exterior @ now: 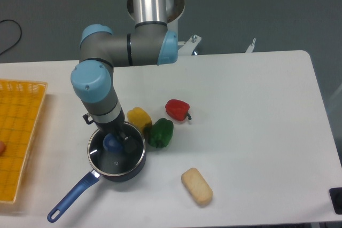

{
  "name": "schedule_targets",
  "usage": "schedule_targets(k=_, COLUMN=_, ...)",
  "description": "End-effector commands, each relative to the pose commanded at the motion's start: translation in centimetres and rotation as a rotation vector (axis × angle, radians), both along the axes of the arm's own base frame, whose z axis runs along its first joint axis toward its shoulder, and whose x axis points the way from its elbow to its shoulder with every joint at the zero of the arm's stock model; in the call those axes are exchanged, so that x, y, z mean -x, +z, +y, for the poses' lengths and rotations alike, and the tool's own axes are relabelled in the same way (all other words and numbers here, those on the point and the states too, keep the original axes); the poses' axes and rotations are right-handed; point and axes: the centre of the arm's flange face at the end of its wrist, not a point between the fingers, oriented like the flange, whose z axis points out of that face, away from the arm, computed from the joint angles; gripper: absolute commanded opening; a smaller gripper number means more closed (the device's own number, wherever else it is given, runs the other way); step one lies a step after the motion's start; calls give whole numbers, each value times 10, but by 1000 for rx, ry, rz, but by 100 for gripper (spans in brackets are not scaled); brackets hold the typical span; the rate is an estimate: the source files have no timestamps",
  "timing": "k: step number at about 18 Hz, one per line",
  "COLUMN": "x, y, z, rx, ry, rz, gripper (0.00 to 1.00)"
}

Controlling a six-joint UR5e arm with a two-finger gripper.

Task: Open the lid
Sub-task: 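Close the gripper on the blue lid knob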

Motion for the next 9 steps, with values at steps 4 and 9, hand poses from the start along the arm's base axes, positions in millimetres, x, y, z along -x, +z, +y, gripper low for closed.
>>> schedule_targets(k=4, x=2, y=-4, z=2, rx=1, ry=0, rz=5, gripper=100)
schedule_targets(k=9, x=-4, y=-11, z=11, rx=14, ry=4, rz=19, gripper=100)
